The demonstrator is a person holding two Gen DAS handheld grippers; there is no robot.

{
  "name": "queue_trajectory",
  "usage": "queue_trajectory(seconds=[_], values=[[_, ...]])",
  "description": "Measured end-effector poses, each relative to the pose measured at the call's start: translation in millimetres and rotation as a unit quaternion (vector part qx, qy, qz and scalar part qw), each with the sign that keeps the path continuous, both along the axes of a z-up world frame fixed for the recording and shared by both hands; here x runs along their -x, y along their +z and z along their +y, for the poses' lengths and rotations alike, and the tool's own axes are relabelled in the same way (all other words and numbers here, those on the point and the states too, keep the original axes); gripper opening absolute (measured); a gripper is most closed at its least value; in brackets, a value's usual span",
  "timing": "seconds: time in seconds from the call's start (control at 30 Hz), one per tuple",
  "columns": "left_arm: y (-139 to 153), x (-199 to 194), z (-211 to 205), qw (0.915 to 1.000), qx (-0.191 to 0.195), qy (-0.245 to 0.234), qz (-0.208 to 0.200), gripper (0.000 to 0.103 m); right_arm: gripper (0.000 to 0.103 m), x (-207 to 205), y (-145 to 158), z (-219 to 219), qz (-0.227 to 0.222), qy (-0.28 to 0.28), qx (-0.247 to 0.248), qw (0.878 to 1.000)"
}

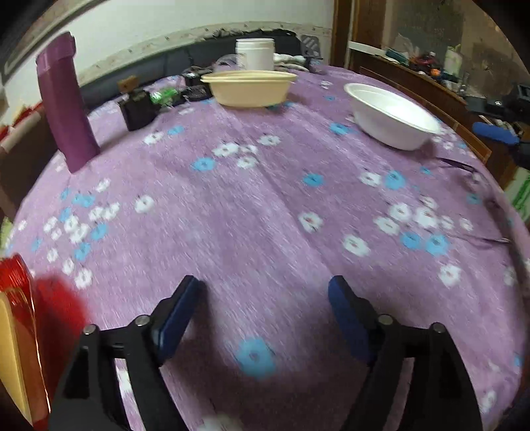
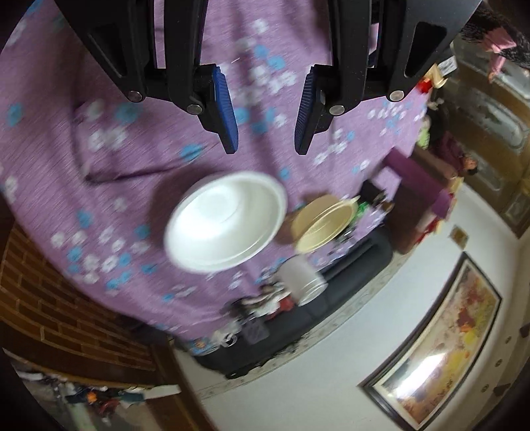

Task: Organize plates and bowls
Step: 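Move both grippers to the small white bowl, then grasp the rim of the small white bowl with both grippers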

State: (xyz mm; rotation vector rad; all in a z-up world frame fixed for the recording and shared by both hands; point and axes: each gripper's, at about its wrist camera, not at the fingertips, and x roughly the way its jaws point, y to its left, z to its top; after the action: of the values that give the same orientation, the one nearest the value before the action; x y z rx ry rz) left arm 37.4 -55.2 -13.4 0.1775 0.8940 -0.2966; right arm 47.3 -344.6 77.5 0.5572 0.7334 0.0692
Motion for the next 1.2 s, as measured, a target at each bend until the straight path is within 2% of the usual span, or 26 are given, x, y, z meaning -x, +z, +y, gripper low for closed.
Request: queue_trajectory(seconds=[0.2,0.53,0.6,0.63,0.67,0.77,0.9,1.03,1.2], values=[[-0.6,-4.3,1.8,0.9999,0.007,0.009,0.0,0.087,0.038,-27.3,-3.4,-37.6,0.027,-0.044,0.026,0.998],[-0.2,-4.5,3.9,0.9998,0.018,0.009,-0.001,0.087,0.038,-85.7,-34.7,-62.8,0.083,-0.067,0.007,0.994],[0.1,-4.3,4.4,0.9997,0.02,0.009,-0.001,0.087,0.028,-91.5,-41.5,-60.9,0.091,-0.067,0.011,0.994],[0.2,-4.1,4.9,0.9997,0.022,0.009,-0.002,0.087,0.013,-93.3,-44.1,-59.2,0.093,-0.059,0.007,0.994],[0.6,-4.2,5.8,0.9996,0.025,0.01,-0.002,0.087,0.012,-92.8,-44.9,-57.2,0.093,-0.058,0.009,0.994],[1.6,-3.9,8.4,0.9994,0.032,0.012,-0.003,0.087,0.008,-84.2,-39.5,-47.5,0.07,-0.052,0.022,0.996],[6.9,0.2,12.6,0.9988,0.042,0.016,-0.021,0.087,0.006,-61.4,-23.1,-25.2,0.033,-0.02,0.004,0.999],[20.2,11.8,21.3,0.997,0.055,0.018,-0.051,0.087,0.007,-36.5,-6.4,3.1,0.004,0.022,-0.02,1.0],[42.9,38.9,40.0,0.9939,0.083,0.015,-0.07,0.087,0.007,-4.8,11.1,39.6,-0.02,0.068,-0.02,0.997]])
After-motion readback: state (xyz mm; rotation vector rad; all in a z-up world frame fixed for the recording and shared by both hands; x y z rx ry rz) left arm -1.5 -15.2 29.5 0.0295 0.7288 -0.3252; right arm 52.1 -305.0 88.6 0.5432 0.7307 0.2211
